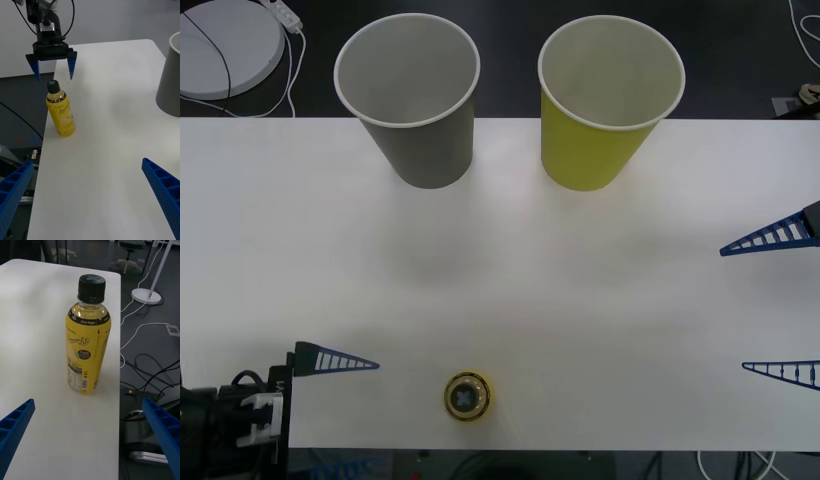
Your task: Put the can into the green bin and the plastic bottle into the gray bin
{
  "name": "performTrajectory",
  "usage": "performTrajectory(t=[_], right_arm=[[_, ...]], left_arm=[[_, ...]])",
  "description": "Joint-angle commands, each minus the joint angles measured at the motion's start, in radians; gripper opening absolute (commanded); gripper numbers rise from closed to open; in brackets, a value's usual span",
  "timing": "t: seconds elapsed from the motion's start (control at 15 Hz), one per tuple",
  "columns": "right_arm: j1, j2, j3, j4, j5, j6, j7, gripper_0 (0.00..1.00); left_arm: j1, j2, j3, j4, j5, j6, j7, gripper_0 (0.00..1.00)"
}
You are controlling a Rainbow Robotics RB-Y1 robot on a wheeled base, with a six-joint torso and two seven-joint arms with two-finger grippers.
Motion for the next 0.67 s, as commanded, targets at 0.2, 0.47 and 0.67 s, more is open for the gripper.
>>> performTrajectory(t=[0.2, 0.47, 0.67], right_arm=[[0.0, 0.0, 0.0, 0.0, 0.0, 0.0, 0.0, 1.0], [0.0, 0.0, 0.0, 0.0, 0.0, 0.0, 0.0, 1.0], [0.0, 0.0, 0.0, 0.0, 0.0, 0.0, 0.0, 1.0]], left_arm=[[-0.026, -0.055, -0.034, 0.014, -0.039, 0.016, -0.002, 1.0], [-0.052, -0.078, -0.068, 0.026, -0.042, 0.035, -0.003, 1.0], [-0.059, -0.102, -0.085, 0.028, -0.045, 0.044, -0.005, 1.0]])
